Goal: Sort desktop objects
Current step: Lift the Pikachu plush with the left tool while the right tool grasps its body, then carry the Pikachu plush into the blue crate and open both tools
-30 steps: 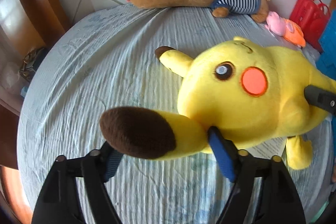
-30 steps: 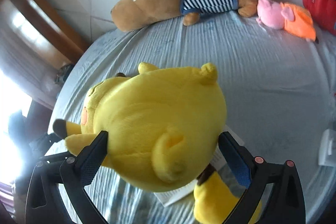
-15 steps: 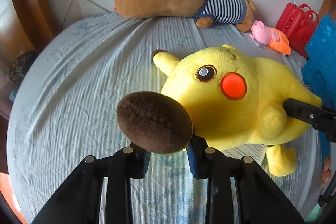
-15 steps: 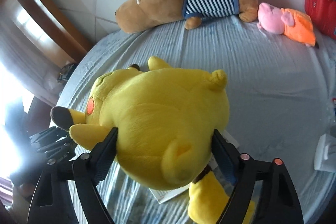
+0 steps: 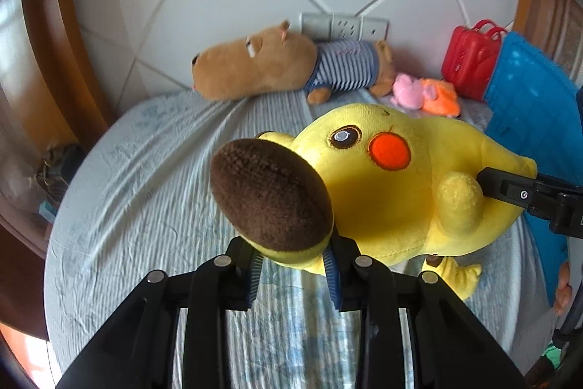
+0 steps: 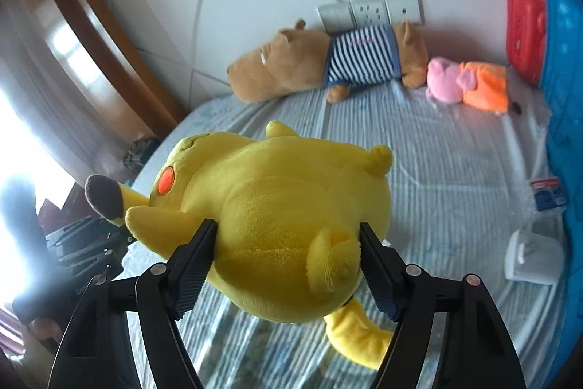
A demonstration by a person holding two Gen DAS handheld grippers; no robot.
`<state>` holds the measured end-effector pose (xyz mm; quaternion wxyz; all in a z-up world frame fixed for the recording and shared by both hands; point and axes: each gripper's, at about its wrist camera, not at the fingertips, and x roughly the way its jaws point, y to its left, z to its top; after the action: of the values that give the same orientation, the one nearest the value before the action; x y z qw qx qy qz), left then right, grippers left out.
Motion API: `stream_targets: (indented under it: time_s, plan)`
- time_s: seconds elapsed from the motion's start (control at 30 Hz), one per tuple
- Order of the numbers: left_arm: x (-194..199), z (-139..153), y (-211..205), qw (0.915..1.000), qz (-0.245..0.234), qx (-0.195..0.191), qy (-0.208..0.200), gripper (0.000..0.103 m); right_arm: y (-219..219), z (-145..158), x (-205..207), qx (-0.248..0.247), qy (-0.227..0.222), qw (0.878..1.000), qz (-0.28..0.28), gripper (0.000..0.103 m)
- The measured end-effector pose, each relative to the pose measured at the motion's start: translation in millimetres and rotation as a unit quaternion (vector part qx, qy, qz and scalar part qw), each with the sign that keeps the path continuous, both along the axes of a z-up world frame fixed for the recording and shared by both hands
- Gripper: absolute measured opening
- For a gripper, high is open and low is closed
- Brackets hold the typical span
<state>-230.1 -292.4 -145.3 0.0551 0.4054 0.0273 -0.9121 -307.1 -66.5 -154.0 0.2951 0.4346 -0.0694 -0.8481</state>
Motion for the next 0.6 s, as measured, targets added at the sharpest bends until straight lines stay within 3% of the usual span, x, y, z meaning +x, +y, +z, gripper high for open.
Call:
stream_targets:
  time_s: [0.33, 0.6]
  plan:
    - [37, 73, 29, 0.9964, -0.037, -0.016, 0.075, 0.028, 27, 85, 52, 0.003, 0.097, 0.995, -0.03, 0.074]
    - [53, 141, 59, 0.9874, -0.082, -0.02, 0.134, 0.028, 57, 162, 90, 0.011, 0.178, 0.981, -0.071, 0.073]
